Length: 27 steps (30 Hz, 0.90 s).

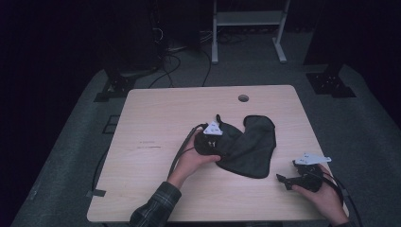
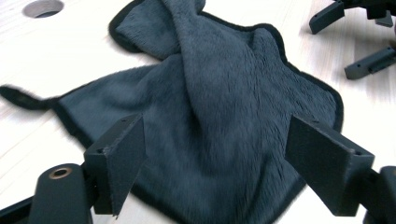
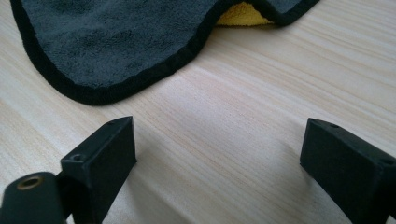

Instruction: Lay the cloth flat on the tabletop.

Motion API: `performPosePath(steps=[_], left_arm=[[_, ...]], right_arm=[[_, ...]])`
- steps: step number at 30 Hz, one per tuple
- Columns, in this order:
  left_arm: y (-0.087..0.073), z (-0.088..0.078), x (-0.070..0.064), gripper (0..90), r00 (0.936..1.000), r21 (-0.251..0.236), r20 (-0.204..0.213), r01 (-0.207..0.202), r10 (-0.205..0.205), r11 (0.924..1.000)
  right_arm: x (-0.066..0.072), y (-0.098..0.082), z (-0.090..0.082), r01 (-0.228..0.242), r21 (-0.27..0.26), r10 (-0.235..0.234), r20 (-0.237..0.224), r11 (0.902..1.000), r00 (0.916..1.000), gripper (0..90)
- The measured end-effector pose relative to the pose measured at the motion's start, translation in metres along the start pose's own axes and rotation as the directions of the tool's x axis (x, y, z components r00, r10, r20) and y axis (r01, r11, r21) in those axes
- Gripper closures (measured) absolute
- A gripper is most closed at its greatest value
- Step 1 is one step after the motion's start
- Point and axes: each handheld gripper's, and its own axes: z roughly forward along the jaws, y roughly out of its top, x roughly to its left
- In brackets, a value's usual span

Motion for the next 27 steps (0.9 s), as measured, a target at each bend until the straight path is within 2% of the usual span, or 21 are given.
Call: performPosePath(steps=[9,17,20,24,27], left_arm=[[0.016,0.038,0.002,21.0,0.9995,0.008,0.029,0.012,-0.012,0.9999],[0.021,0.062,0.006,24.6,0.9982,0.038,0.047,0.035,-0.037,0.9987],[0.021,0.067,0.006,33.6,0.9967,0.057,0.067,0.042,-0.046,0.9975],[0.020,0.066,0.006,64.1,0.9922,0.065,0.106,0.058,-0.065,0.9962],[0.020,0.059,0.004,77.5,0.9912,0.047,0.108,0.071,-0.076,0.9963]], right_arm=[[0.000,0.000,0.000,0.000,0.000,0.000,0.000,1.0000,1.0000,9.3],[0.000,0.000,0.000,0.001,0.000,-0.001,0.000,1.0000,1.0000,9.3],[0.000,0.000,0.000,0.002,0.000,-0.002,-0.001,1.0000,1.0000,9.3],[0.000,0.000,0.000,0.003,0.000,-0.003,-0.002,1.0000,1.0000,9.3],[0.000,0.000,0.000,0.003,0.000,-0.003,-0.003,1.0000,1.0000,9.3]])
